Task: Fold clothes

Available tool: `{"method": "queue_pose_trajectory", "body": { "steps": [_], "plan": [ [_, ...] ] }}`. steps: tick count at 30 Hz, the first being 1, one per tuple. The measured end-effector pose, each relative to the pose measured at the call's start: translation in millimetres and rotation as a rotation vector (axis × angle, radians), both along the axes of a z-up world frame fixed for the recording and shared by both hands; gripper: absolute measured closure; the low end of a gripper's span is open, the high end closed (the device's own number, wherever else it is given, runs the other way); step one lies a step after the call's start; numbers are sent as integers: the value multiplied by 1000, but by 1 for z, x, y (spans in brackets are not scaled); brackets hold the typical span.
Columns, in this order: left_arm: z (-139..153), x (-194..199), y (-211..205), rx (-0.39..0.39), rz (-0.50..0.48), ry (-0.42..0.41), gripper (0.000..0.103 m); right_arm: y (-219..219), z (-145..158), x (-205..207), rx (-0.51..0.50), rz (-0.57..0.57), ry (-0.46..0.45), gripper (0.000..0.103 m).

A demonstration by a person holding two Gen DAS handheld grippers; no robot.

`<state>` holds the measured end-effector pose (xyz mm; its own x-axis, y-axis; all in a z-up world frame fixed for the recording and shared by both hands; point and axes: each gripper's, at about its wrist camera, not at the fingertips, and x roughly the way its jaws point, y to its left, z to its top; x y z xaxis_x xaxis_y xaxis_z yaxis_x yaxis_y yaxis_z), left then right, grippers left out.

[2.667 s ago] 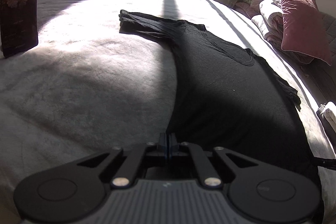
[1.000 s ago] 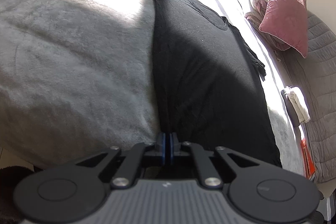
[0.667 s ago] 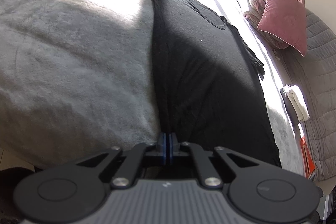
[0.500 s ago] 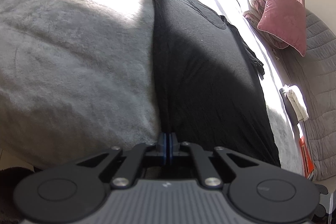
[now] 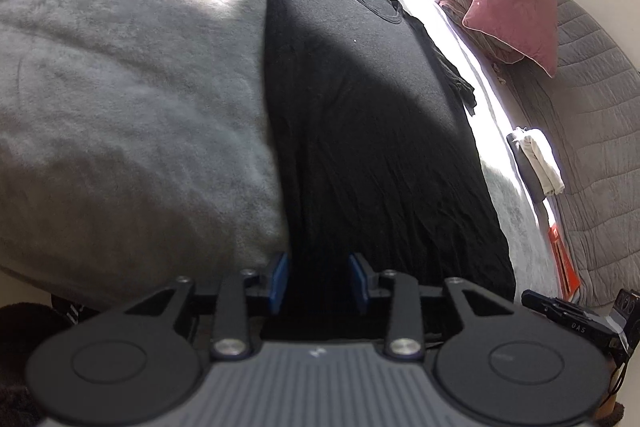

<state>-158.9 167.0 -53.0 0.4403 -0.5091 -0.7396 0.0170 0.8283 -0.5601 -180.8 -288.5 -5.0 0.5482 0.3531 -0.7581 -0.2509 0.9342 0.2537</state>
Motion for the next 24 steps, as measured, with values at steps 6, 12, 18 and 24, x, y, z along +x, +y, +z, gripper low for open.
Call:
{"method": "queue_pose_trajectory", "body": {
  "steps": [6, 12, 18, 24],
  "plan": [
    [-8, -6, -13, 63, -86, -1, 60, -4, -14, 3, 48, -18, 68, 72],
    [-12, -10, -26, 112, -124, -10, 63, 7, -20, 0, 44, -4, 66, 70],
    [-7, -22, -25, 192, -157, -11, 100, 17, -21, 0, -42, 11, 23, 97],
    [27, -42, 0, 154, -175, -72, 101, -7, 13, -19, 34, -1, -34, 101]
  ]
}}
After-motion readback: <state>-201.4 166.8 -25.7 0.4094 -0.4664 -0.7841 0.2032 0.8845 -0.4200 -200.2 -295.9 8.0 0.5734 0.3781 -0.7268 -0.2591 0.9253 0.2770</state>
